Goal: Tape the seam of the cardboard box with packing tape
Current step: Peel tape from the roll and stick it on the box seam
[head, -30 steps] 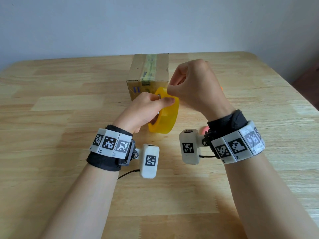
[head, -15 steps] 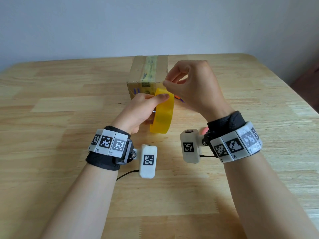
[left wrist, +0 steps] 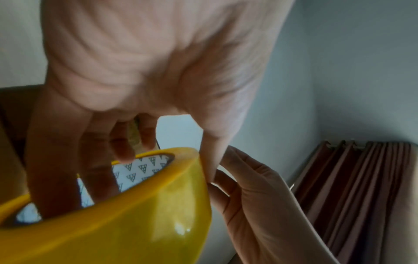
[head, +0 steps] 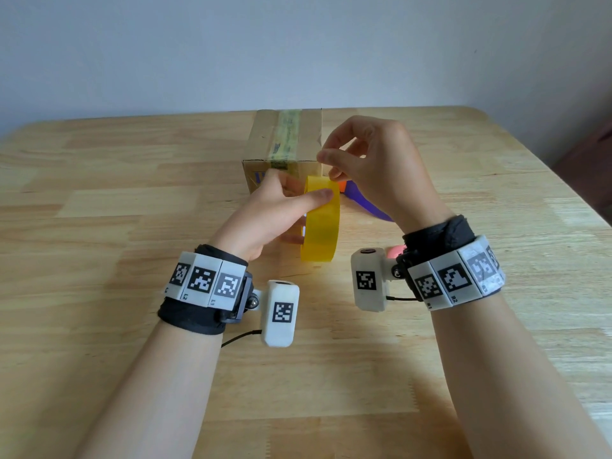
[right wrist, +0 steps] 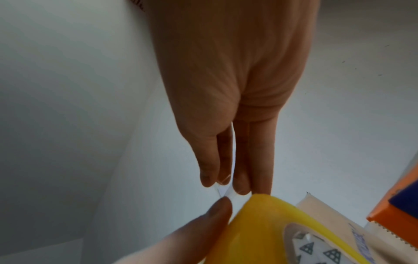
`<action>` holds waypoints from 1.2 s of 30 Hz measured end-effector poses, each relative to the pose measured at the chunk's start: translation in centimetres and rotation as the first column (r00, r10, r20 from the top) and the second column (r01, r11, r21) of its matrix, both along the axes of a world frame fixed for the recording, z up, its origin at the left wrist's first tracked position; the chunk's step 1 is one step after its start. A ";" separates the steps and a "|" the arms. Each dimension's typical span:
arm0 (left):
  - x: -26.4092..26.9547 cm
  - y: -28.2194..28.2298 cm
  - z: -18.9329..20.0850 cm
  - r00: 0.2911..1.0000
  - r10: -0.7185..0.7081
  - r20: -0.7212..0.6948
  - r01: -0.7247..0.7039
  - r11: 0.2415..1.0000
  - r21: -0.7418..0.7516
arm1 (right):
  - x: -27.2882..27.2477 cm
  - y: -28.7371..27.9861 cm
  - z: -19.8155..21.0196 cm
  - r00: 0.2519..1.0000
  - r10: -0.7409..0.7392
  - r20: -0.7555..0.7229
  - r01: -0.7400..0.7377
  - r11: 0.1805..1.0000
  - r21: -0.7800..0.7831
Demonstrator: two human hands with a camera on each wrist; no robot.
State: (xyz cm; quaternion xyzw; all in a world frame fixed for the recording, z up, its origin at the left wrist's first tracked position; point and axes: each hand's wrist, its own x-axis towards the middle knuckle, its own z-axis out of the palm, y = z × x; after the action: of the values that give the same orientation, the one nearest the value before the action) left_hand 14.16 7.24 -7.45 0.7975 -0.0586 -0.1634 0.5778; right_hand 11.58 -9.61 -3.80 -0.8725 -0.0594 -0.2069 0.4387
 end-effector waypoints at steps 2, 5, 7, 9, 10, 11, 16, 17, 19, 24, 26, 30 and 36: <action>0.3 0.4 0.0 0.982 0.001 0.187 0.000 1.000 -0.004 | 0.0 -0.3 0.0 1.000 -0.002 -0.006 0.002 1.000 -0.001; 0.6 0.4 -0.2 0.940 -0.019 0.340 0.047 0.996 -0.074 | 0.0 -0.5 -0.1 1.000 0.020 -0.020 -0.019 1.000 0.016; 0.7 0.2 -0.4 0.931 0.017 0.365 0.028 0.993 -0.118 | 0.0 -0.5 -0.1 0.999 0.038 -0.027 -0.038 0.999 0.032; 0.8 0.2 -0.6 0.920 0.068 0.387 -0.008 0.988 -0.155 | 0.1 -0.5 -0.2 0.998 0.068 -0.017 -0.067 0.996 0.053; 0.8 0.2 -0.7 0.911 0.088 0.404 -0.020 0.985 -0.169 | 0.2 -0.5 -0.2 0.997 0.080 -0.007 -0.080 0.995 0.062; 0.8 0.3 -0.7 0.901 0.100 0.422 -0.027 0.984 -0.175 | 0.3 -0.6 -0.2 0.996 0.084 -0.003 -0.083 0.994 0.065; 0.8 0.4 -0.8 0.877 0.102 0.469 -0.012 0.981 -0.192 | 0.3 -0.7 -0.4 0.996 0.080 -0.037 -0.076 0.993 0.093; 0.8 0.4 -0.8 0.874 0.093 0.477 0.002 0.981 -0.195 | 0.3 -0.7 -0.4 0.995 0.089 -0.036 -0.085 0.991 0.100; 0.8 0.5 -0.8 0.874 0.073 0.481 0.029 0.979 -0.201 | 0.3 -0.7 -0.5 0.994 0.100 -0.035 -0.096 0.989 0.109; 0.8 0.6 -1.0 0.889 0.077 0.451 0.031 0.973 -0.228 | 0.4 -0.7 -0.6 0.994 0.101 -0.030 -0.096 0.987 0.131; 0.8 0.6 -1.1 0.891 0.097 0.443 0.022 0.966 -0.257 | 0.5 -0.7 -0.7 0.994 0.103 -0.028 -0.098 0.985 0.140; 0.7 0.6 -1.1 0.878 0.108 0.467 0.042 0.953 -0.299 | 0.5 -0.5 -0.7 0.992 0.122 -0.021 -0.117 0.976 0.184; 0.9 0.7 -1.2 0.895 0.097 0.436 0.041 0.954 -0.296 | 0.2 -0.1 -0.4 0.986 0.169 0.003 -0.166 0.966 0.196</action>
State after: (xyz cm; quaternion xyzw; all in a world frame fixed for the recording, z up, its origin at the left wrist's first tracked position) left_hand 15.11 7.97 -8.66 0.7184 -0.2016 0.0429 0.6644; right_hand 11.81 -9.76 -4.23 -0.8184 -0.1091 -0.1677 0.5387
